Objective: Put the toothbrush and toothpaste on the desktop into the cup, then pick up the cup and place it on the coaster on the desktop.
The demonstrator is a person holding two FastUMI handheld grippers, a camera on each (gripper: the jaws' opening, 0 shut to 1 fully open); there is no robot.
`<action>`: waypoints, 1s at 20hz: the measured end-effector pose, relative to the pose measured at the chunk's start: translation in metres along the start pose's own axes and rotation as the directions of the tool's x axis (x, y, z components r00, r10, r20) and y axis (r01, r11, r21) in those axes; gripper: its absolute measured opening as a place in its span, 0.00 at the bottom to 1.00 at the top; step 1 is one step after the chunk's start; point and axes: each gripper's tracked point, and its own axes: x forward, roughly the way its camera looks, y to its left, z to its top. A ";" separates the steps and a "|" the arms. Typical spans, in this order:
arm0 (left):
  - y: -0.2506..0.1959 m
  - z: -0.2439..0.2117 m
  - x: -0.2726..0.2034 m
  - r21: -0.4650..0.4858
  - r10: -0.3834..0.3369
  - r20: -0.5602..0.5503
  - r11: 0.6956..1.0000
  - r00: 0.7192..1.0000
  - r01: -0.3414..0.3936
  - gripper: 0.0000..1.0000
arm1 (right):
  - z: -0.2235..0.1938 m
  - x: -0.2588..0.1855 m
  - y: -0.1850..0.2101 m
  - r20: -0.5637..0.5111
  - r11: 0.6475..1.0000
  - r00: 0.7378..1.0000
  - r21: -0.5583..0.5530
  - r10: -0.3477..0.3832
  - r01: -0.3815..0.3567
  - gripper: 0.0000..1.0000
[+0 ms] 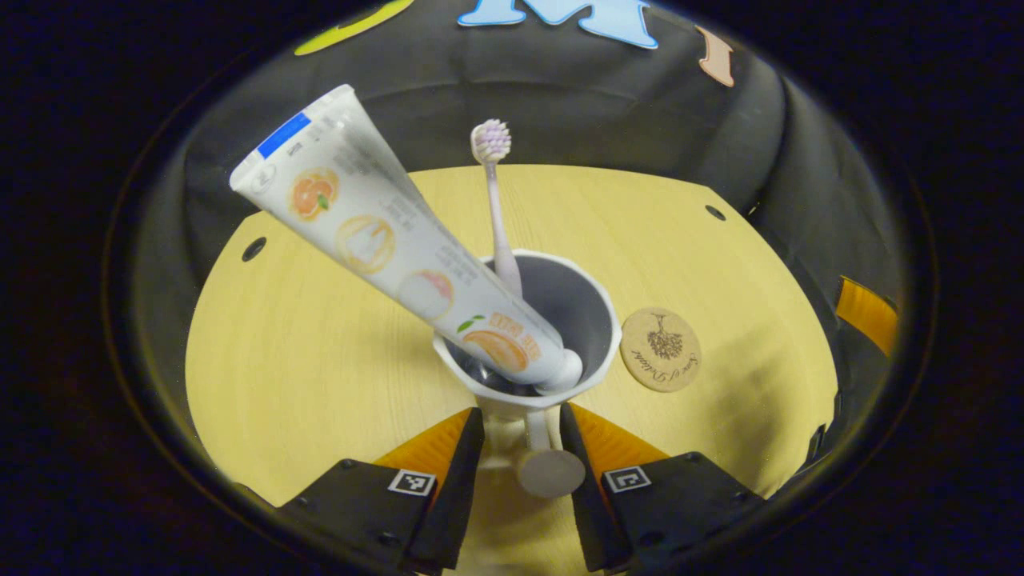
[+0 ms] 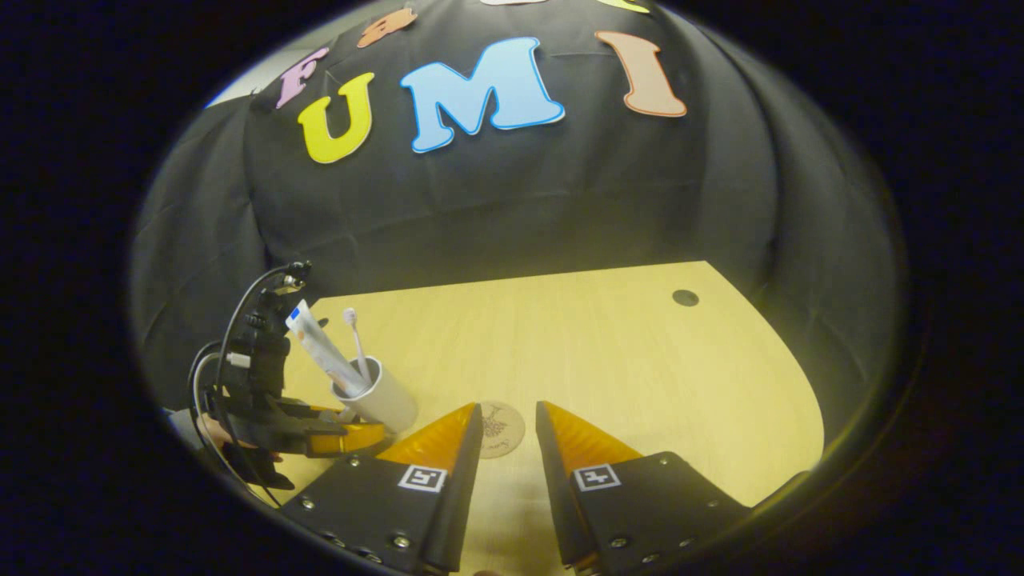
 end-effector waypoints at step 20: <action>-0.038 0.020 -0.002 0.130 0.014 0.070 0.991 0.997 -0.024 0.30 | -0.005 -0.001 -0.010 -0.022 1.000 1.000 0.020 -0.013 0.014 0.43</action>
